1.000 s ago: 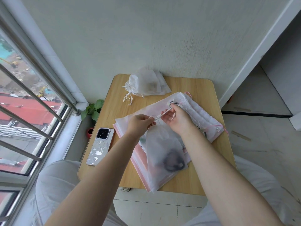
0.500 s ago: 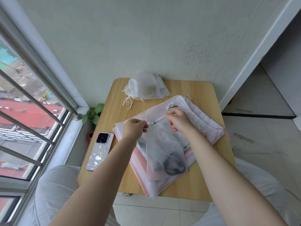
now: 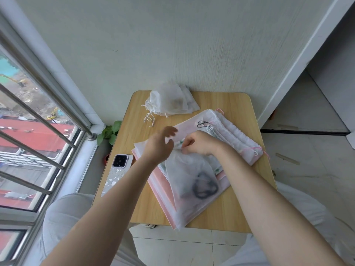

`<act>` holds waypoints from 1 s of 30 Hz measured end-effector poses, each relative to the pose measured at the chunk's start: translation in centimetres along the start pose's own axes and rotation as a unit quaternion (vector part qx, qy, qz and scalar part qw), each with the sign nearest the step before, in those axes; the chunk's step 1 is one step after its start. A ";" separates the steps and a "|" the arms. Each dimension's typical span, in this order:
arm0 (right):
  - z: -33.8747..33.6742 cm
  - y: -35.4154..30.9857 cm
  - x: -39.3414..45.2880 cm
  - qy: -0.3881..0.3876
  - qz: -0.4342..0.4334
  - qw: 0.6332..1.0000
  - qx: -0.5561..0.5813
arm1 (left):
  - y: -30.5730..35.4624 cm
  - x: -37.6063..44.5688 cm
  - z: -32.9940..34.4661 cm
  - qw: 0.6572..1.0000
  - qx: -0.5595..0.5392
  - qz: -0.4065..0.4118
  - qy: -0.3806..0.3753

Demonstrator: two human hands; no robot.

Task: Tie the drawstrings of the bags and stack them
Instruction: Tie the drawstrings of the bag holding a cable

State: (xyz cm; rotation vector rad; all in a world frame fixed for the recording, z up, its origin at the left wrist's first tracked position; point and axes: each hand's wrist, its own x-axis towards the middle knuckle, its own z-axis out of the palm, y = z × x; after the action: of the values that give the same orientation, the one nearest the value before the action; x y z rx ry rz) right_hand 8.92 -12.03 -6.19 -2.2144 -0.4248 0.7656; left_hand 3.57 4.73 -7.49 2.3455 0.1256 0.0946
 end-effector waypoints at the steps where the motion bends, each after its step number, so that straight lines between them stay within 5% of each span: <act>1: -0.1 0.0 0.1 0.009 -0.007 1.000 0.016 | 0.4 0.1 0.1 0.998 -0.030 -0.018 -0.048; 8: 0.1 0.4 -0.5 0.006 0.019 0.972 0.235 | 0.6 1.2 -0.6 0.988 -0.074 -0.100 -0.087; 12: 1.6 0.2 -0.3 -0.057 0.079 0.929 0.357 | 0.3 1.7 -1.6 0.993 0.019 -0.084 -0.077; 18: 1.9 0.4 0.3 -0.003 0.086 0.987 0.132 | -0.9 0.8 -1.8 0.975 0.171 -0.096 -0.100; 22: 1.2 0.1 0.5 0.027 0.070 0.997 -0.014 | -0.9 0.9 -2.4 0.978 0.051 -0.150 -0.135; 30: 0.6 0.1 -0.5 0.033 0.028 0.999 0.002 | -1.3 -0.4 -2.3 0.960 -0.104 -0.198 -0.167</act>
State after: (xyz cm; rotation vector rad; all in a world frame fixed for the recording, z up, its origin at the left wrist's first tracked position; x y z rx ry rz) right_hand 8.17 -12.06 -6.40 -2.2484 -0.3289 0.7202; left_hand 2.87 7.23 -6.85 2.0490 0.3940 -0.4621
